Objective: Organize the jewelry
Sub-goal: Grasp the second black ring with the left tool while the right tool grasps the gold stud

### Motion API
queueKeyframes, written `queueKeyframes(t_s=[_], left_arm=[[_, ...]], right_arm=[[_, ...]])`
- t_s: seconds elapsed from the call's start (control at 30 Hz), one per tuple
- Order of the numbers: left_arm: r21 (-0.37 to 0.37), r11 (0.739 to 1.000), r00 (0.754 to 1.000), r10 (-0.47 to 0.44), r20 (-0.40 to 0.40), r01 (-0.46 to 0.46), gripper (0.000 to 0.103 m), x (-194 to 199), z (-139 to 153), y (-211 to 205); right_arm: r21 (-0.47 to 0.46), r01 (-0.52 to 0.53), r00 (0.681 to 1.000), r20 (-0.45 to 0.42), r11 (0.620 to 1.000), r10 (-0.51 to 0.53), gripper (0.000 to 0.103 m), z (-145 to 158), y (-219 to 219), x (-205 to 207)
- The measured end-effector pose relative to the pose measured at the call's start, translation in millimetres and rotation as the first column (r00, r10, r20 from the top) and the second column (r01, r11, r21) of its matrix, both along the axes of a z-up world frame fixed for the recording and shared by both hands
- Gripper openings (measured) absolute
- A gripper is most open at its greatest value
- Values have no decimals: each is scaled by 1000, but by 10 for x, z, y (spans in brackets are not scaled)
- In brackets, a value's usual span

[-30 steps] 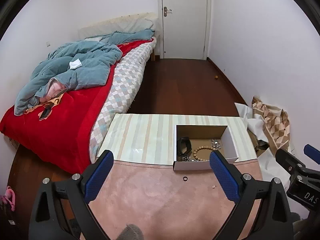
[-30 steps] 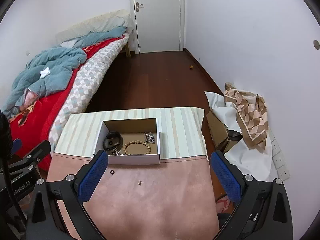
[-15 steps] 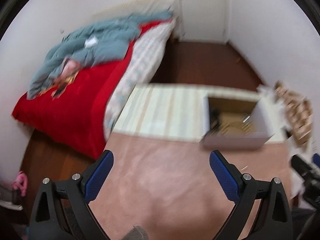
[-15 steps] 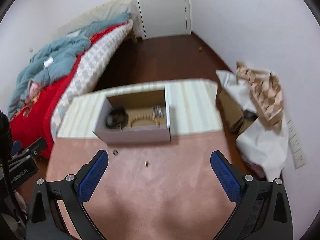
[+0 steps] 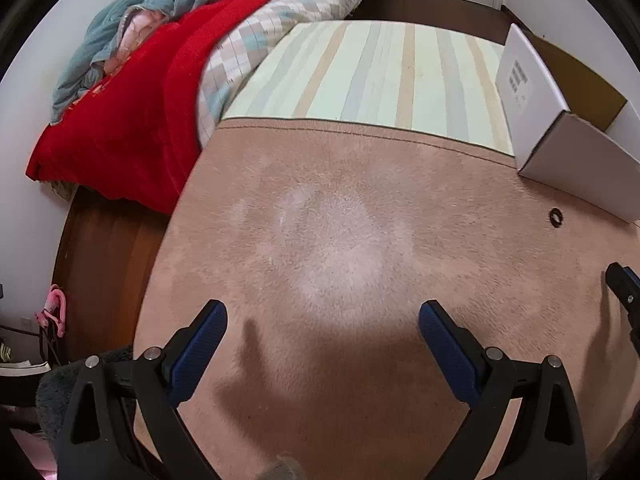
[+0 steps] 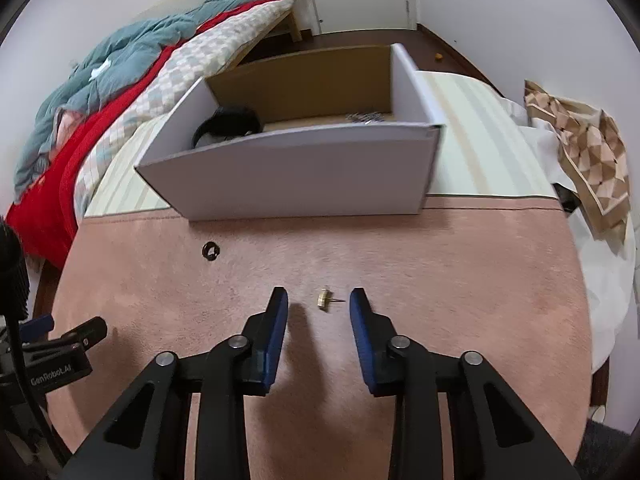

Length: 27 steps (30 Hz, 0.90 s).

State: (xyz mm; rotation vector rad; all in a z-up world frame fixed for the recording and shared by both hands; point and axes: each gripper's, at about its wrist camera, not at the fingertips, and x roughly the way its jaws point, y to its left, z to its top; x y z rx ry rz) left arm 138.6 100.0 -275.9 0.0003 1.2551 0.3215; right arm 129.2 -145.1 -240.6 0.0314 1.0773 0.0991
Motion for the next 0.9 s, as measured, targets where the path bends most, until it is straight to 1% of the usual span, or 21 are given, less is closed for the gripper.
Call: queueKeyframes(t_s=[0.1, 0.13, 0.2, 0.27, 0.33, 0.4, 0.47, 0.53, 0.6, 0.7, 0.73, 0.77, 0.83, 0.87, 0.9], left_arm=[[-3, 1000, 1000, -3, 3, 3, 98, 49, -27, 10], [-5, 1000, 1000, -3, 7, 3, 98, 61, -22, 8], [-20, 1000, 1000, -10, 14, 11, 98, 97, -5, -27], [-40, 999, 999, -25, 32, 26, 98, 146, 30, -80], [-83, 995, 997, -54, 61, 59, 97, 194, 88, -175], [-127, 987, 993, -85, 87, 96, 97, 259, 137, -306], [-178, 974, 986, -123, 108, 141, 97, 345, 164, -488], [-203, 963, 980, -154, 122, 177, 97, 423, 175, -636], [-208, 955, 974, -189, 129, 213, 97, 505, 153, -811], [-212, 946, 968, -222, 120, 244, 87, 586, 104, -965], [-212, 943, 965, -236, 115, 256, 80, 609, 86, -1012], [-209, 941, 963, -246, 109, 264, 75, 624, 67, -1050], [-209, 937, 960, -263, 100, 279, 56, 648, 38, -1106], [-205, 937, 958, -268, 97, 283, 52, 647, 25, -1116], [-186, 936, 953, -282, 108, 298, 39, 641, 38, -1147]], right_arm=[[-69, -20, 999, 30, 997, 22, 7, -24, 94, 11], [-100, -26, 999, 40, 995, 30, 7, -43, 131, 10], [-106, -32, 998, 45, 994, 37, 6, -20, 141, 9], [-97, -21, 998, 50, 995, 26, 5, 7, 93, 1], [-72, 10, 998, 58, 997, -6, 5, 74, -30, -20], [-56, 38, 997, 64, 998, -35, 5, 172, -164, -38], [-41, 80, 994, 77, 996, -76, 4, 297, -337, -57], [-31, 117, 990, 86, 993, -114, 4, 398, -496, -62], [-25, 147, 985, 92, 989, -145, 4, 479, -643, -78], [-21, 183, 979, 97, 983, -180, 4, 552, -809, -99], [-19, 191, 977, 99, 981, -189, 4, 568, -855, -107], [-17, 197, 976, 100, 980, -194, 4, 581, -886, -118], [-13, 203, 974, 102, 979, -201, 4, 597, -927, -125], [-12, 204, 974, 103, 979, -202, 4, 596, -945, -138], [-11, 205, 974, 104, 979, -203, 4, 598, -951, -135]])
